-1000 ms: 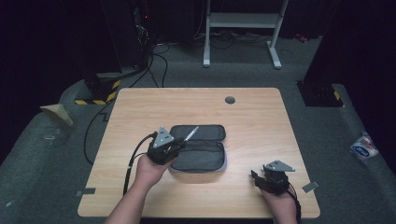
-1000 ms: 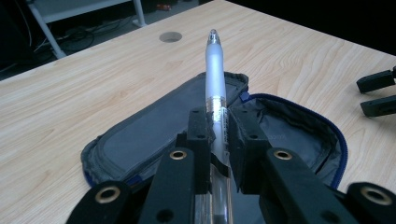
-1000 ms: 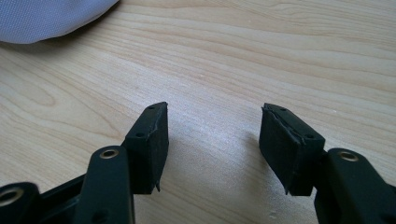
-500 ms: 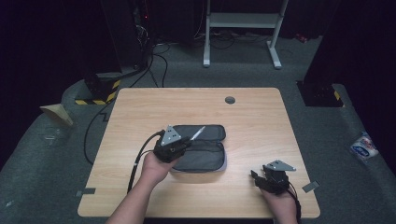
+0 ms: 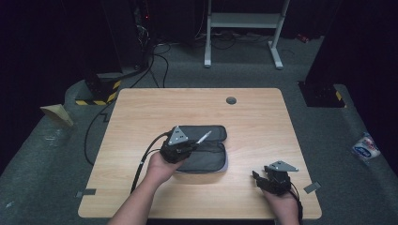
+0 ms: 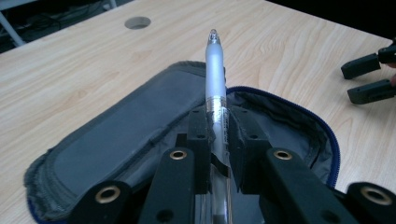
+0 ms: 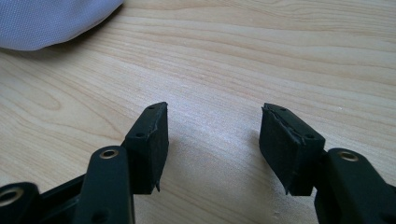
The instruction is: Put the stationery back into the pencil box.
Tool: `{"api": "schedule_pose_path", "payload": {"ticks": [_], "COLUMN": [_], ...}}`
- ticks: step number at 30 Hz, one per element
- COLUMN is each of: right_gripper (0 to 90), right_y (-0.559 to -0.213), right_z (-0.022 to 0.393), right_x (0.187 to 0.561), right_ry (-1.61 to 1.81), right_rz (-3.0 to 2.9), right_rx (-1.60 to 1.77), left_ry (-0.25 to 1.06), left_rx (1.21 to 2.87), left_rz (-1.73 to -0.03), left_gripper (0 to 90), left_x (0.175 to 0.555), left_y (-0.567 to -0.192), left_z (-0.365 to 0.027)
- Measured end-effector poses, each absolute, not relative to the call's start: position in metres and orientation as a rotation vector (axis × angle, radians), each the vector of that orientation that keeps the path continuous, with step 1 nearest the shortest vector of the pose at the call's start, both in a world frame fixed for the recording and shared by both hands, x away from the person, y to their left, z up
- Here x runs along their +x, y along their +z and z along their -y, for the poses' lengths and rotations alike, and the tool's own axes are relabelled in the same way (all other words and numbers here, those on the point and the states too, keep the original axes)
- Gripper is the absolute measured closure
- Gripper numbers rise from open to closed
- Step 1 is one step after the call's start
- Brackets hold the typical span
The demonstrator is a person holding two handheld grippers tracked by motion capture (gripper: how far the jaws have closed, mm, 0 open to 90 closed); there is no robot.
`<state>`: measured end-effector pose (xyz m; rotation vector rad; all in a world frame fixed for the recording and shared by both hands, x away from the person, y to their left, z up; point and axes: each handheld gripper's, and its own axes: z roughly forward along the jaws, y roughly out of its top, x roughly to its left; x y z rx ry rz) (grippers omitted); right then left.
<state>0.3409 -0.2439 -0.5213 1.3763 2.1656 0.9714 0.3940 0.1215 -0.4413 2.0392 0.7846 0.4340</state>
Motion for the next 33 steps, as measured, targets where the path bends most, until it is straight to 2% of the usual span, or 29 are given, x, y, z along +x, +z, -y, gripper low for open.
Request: {"api": "schedule_pose_path", "payload": {"ticks": [13, 33], "right_gripper": [42.0, 42.2], "right_y": [-0.521, -0.522], "right_z": [0.244, 0.242], "right_x": [0.341, 0.34], "right_ry": [0.966, 0.959], "right_rz": [-2.166, -2.163], "right_rx": [1.371, 1.365], "left_ry": [0.38, 0.37], "left_rx": [2.1, 2.312], "left_rz": [-0.762, -0.695], "left_gripper": [79.1, 79.0], "left_x": [0.398, 0.397], "left_y": [-0.454, -0.476], "left_z": [-0.11, -0.094]}}
